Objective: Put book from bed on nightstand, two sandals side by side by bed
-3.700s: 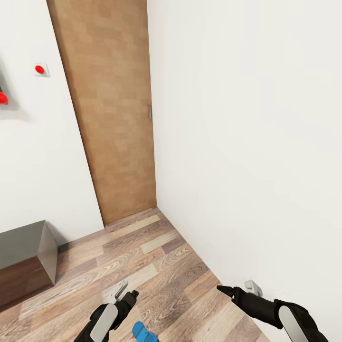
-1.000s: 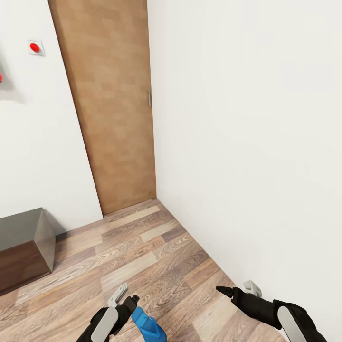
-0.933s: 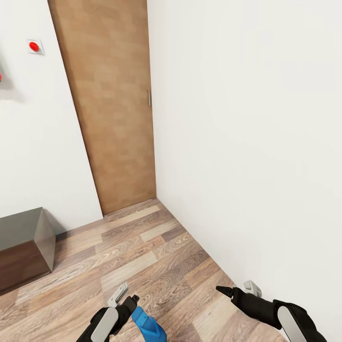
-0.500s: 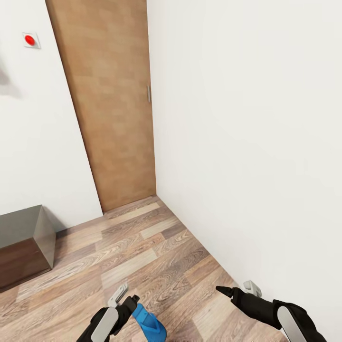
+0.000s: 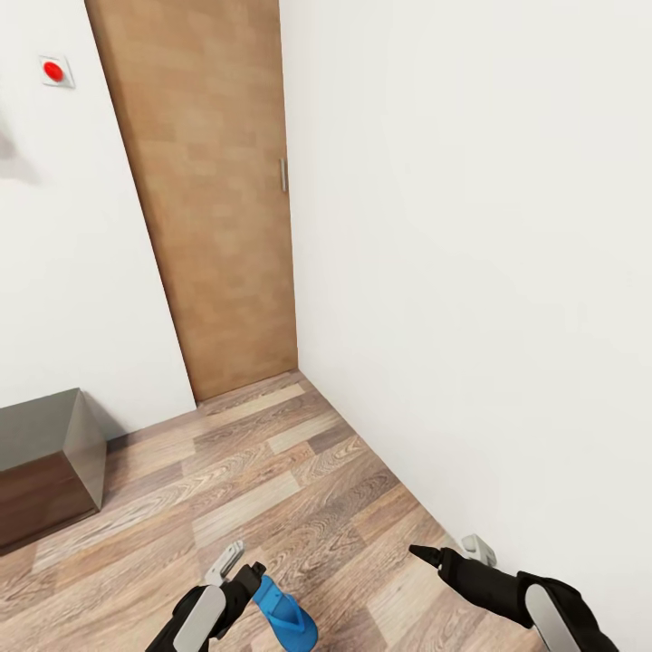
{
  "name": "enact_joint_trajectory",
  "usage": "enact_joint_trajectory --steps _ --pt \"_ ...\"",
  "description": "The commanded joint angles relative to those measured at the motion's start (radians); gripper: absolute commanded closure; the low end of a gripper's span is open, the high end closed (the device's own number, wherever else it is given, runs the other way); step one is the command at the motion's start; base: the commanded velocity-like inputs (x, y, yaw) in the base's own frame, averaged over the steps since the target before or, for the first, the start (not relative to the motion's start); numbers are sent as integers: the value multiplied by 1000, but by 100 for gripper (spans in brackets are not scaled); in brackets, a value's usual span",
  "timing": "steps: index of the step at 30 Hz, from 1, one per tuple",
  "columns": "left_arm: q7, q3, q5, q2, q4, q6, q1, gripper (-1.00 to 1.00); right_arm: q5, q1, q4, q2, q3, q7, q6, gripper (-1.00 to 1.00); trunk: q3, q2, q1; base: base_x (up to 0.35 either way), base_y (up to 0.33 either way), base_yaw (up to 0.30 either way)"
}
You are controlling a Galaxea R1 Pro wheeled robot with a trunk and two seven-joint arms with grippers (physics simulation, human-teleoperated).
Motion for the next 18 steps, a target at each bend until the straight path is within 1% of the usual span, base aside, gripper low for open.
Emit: enact_joint_trajectory --steps 1,6,13,15,17,18 --pt "5 4 8 -1 -2 5 0 -100 1 -1 0 3 -1 4 3 -100 -1 0 0 0 0 0" --pt "5 4 8 -2 -2 5 0 -100 3 -1 0 11 0 4 0 -100 -17 -35 19 0 0 0" --pt "6 3 8 -7 -2 6 0 -100 3 -1 0 12 0 4 -1 -100 -39 -84 46 0 0 0" --pt "8 3 8 -11 -6 14 0 -100 3 -1 0 12 0 4 -1 -100 -39 -84 46 0 0 0" --pt "10 2 7 -16 -11 40 0 -100 3 -1 1 12 0 4 -1 -100 -39 -84 46 0 0 0" --pt "14 1 7 -17 -21 72 -1 -100 3 -1 0 12 0 4 0 -100 -39 -84 46 0 0 0"
